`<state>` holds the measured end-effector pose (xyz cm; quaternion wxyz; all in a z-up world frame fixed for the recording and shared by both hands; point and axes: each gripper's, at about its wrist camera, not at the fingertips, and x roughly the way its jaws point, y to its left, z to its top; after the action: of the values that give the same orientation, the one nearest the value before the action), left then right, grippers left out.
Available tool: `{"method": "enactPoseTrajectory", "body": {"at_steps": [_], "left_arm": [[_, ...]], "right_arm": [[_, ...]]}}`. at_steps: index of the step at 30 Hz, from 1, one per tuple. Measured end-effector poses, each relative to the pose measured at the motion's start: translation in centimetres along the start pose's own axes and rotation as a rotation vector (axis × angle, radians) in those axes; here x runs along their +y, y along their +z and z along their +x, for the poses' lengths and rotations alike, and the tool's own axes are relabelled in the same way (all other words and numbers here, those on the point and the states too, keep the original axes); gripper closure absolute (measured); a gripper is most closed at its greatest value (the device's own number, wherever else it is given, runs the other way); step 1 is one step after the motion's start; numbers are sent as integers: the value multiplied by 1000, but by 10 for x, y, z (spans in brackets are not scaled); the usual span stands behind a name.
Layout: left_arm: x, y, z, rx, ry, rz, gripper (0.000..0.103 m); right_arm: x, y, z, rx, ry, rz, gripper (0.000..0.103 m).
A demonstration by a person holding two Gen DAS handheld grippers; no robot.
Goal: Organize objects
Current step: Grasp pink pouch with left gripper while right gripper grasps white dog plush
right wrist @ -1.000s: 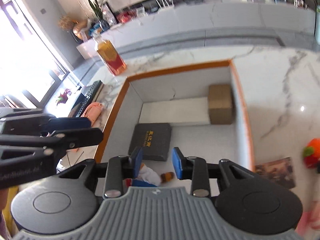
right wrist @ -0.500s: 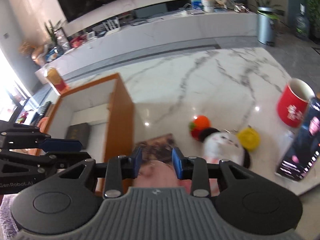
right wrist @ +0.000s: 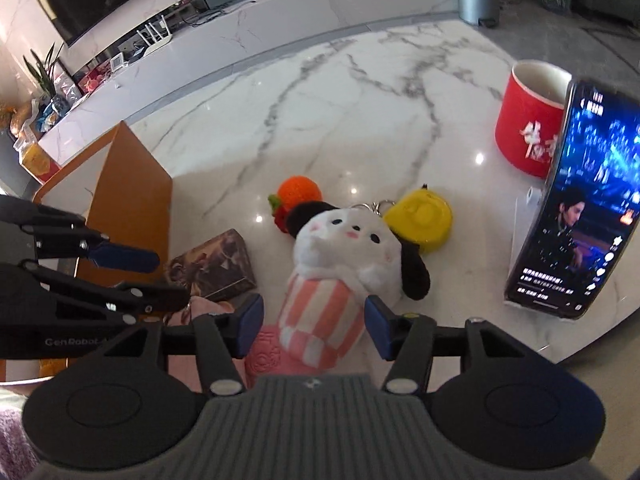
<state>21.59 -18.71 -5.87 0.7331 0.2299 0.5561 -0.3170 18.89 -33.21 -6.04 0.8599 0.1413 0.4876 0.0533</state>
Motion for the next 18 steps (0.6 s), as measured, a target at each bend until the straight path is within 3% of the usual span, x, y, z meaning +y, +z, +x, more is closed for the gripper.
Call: {"method": "enactPoseTrajectory", "body": {"at_steps": [3,7,10,14,18], "left_arm": [[-1,4,5,62,-66,-92,57],[-7,8,15,138,-90,-168,57],[-15,12,23,165,-70,-186,56],[-24,13,35,205,-35,-202,40],[-33,11,43,231,6,-177,34]], "right_arm": [[-6,4,9,14,12,18,39],[-10,9,14,15,21,20,36],[-15,12,19,16,22,36,35],[-23,13,28,30,34,52,36],[-30,11,34,33,54,67,35]]}}
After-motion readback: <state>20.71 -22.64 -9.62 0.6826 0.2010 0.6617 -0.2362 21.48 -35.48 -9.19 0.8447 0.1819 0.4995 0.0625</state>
